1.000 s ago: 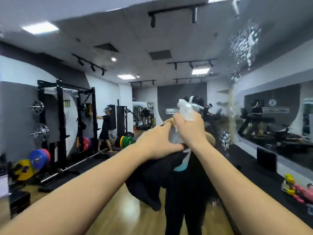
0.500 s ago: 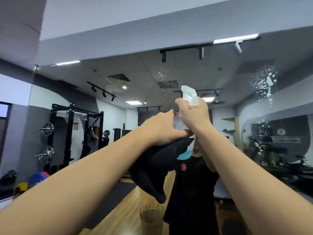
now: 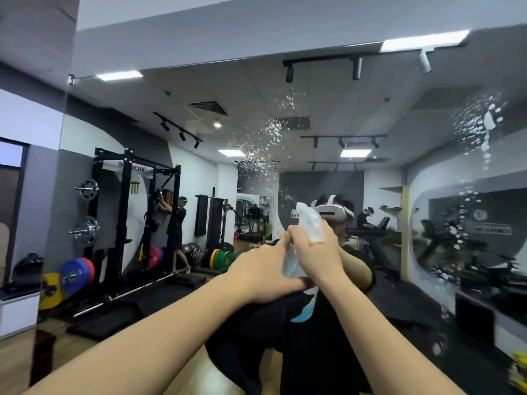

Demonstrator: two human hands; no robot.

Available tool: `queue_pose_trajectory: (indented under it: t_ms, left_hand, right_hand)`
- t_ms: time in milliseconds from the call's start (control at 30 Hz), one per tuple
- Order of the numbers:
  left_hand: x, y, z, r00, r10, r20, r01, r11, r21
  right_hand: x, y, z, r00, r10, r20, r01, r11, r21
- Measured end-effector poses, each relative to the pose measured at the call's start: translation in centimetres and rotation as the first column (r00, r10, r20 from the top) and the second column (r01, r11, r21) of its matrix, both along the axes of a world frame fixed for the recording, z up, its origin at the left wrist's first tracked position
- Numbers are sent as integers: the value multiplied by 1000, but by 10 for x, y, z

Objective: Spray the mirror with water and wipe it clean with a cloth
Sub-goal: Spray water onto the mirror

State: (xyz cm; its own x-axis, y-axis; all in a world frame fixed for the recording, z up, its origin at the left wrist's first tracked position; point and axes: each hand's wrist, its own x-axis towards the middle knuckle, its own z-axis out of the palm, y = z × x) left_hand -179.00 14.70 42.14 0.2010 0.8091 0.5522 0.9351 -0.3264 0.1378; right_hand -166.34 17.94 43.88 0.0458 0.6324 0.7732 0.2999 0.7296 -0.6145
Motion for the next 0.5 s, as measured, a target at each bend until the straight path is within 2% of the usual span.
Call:
queue_pose_trajectory:
  t_ms: [267, 400, 500]
  left_hand:
    - [-33, 3, -73, 998, 32, -48, -40, 983, -178]
    - [-54, 5, -119, 1000, -19, -22, 12, 962, -274]
    - [-70, 8, -156, 999, -40, 6, 40, 938, -344]
  right_hand:
    - [-33, 12, -87, 999, 14, -33, -21, 978, -207]
    - [-55, 11, -137, 998, -9, -55, -12, 928, -371]
    - [-70, 2, -173, 998, -14, -61, -13, 907, -421]
